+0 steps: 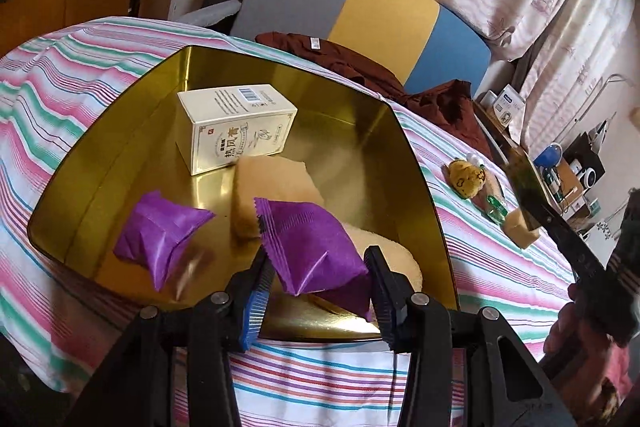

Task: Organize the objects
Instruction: 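Carry the purple packet to the gold tray with the left tool while the right carries the box, then release the purple packet into the tray with the left tool while the right releases the box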

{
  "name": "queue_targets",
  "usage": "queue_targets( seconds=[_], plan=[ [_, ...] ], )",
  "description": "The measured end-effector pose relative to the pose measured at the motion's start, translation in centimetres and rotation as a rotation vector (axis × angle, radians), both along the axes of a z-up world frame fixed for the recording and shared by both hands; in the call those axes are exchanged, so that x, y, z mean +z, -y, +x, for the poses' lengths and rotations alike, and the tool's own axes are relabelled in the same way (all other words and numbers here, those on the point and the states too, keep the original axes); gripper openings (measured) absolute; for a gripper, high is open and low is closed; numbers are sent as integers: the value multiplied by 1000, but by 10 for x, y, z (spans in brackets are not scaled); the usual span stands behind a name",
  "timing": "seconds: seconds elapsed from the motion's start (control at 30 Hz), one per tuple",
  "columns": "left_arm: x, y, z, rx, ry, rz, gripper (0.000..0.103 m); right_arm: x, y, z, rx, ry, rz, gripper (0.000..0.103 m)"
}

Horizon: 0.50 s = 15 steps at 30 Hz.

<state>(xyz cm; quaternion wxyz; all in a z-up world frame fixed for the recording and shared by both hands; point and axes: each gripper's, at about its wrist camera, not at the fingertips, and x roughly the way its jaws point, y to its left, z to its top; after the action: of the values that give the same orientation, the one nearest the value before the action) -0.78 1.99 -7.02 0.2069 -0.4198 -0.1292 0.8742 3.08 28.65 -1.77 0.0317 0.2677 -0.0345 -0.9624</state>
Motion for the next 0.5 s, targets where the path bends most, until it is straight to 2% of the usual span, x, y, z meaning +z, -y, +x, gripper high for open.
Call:
queue_targets(
  seconds=[0.17, 0.3, 0.5],
  plan=[
    [1, 7, -2, 18, 10, -5, 46, -6, 59, -33, 128, 65, 41, 30],
    [1, 11, -1, 29, 13, -27, 44, -18, 78, -54, 147, 148, -3, 30],
    [1, 17, -3, 57, 6, -62, 45, -27, 92, -64, 162, 193, -21, 30]
  ],
)
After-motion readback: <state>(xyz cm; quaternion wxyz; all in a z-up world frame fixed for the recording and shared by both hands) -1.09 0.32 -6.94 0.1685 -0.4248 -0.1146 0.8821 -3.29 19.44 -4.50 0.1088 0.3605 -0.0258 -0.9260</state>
